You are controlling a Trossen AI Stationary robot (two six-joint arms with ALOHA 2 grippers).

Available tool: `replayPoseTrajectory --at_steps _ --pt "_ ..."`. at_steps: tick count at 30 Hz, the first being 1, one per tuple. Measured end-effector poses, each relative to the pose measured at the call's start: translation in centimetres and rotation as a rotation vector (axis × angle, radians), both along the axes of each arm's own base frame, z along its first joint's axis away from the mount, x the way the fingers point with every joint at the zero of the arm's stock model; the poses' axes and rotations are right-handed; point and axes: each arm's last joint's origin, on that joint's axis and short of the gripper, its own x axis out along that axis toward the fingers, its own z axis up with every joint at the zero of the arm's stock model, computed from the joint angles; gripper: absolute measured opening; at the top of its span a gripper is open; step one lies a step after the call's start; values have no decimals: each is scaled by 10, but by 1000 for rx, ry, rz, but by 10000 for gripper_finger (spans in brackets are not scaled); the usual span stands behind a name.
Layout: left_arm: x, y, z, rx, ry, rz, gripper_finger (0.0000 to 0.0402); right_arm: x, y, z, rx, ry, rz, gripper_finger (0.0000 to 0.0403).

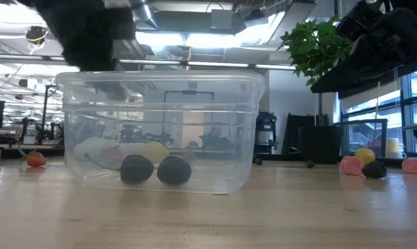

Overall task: Pick and placing Produce into tupperware
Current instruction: Put the left peach into the transparent bin

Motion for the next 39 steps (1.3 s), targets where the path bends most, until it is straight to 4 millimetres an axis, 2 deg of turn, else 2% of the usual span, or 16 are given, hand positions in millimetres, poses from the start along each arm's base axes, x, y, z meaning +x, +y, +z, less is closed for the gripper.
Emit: replayPoseTrajectory --at_steps 5,10,17,21,26,33,39 --pt "13 -20 19 -10 -195 -204 86 0 0 0 -1 1 0 198" --pt "21 -33 21 5 -282 -314 85 0 0 0 -1 1 0 198" --pt "41 -46 -8 52 -246 -408 97 0 0 0 5 0 -2 198" --pt "52 -53 -23 18 -248 -506 88 0 0 0 22 -2 -10 198" --pt "56 -55 -36 0 -214 -533 81 0 0 0 25 -3 -12 198" --pt "56 -55 -42 3 -159 -531 92 0 0 0 26 -4 -12 198" --pt "64 -57 -26 47 -92 -527 81 0 0 0 26 -4 -12 198"
